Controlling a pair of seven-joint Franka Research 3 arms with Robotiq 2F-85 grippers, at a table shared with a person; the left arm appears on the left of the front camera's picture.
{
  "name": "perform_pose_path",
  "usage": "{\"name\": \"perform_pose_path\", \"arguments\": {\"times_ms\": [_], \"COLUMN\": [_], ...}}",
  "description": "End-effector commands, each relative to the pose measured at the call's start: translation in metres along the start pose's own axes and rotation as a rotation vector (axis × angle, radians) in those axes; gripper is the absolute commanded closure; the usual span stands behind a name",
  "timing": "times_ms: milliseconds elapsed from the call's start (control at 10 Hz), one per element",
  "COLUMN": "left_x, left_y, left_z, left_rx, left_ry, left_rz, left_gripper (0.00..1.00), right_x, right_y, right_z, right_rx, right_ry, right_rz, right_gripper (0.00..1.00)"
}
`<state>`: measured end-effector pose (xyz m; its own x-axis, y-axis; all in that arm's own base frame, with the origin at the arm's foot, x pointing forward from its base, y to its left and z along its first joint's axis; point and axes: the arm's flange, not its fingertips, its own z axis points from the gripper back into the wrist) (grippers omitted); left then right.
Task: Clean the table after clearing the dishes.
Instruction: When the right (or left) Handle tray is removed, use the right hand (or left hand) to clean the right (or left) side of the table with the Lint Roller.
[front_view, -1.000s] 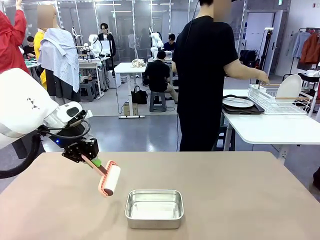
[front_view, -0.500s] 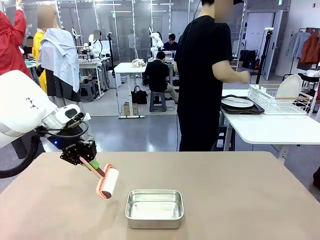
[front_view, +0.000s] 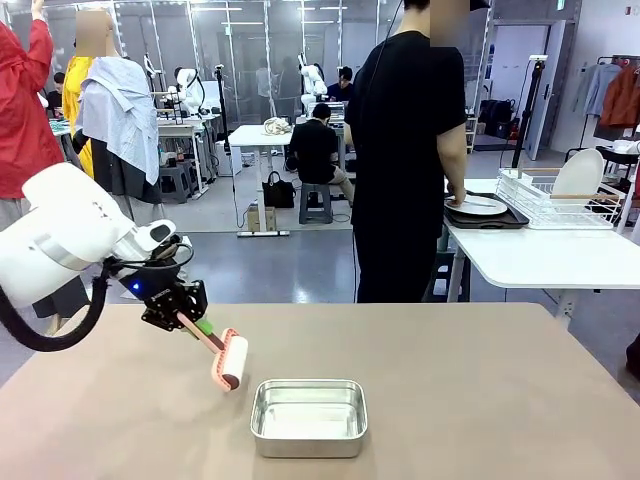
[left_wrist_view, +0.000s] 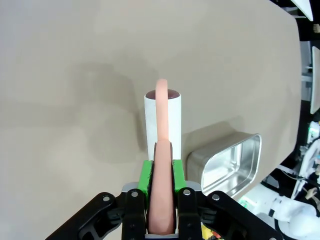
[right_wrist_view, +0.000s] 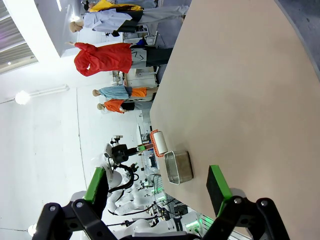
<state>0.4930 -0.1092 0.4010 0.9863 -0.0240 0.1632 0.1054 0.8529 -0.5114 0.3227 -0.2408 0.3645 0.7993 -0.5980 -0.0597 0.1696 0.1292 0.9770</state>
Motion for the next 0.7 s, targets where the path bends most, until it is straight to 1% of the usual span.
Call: {"name": "perform_pose_path", "arguments": {"times_ms": [0,300,600], "left_x": [0.013,0.018,0.025], "left_y": [0.005,0.024,0.065], "left_z": [-0.014,-0.036,-0.049], "left_rx": [-0.097,-0.151,-0.097], "left_ry": [0.023,0.051,0.064], "left_rz": [-0.003,0.011,0.095], "left_gripper": [0.80,0.80,0.80], "right_x": [-0.002,-0.002,-0.002], "right_y": [0.001,0.001,0.001], "right_z": [0.003,0.003,0.003], "right_rx": [0.002,0.002,0.002], "right_ry": [0.010,0.010,0.010], "right_rz": [0.009,0.009,0.009], "right_gripper": [0.00,0.00,0.00]}}
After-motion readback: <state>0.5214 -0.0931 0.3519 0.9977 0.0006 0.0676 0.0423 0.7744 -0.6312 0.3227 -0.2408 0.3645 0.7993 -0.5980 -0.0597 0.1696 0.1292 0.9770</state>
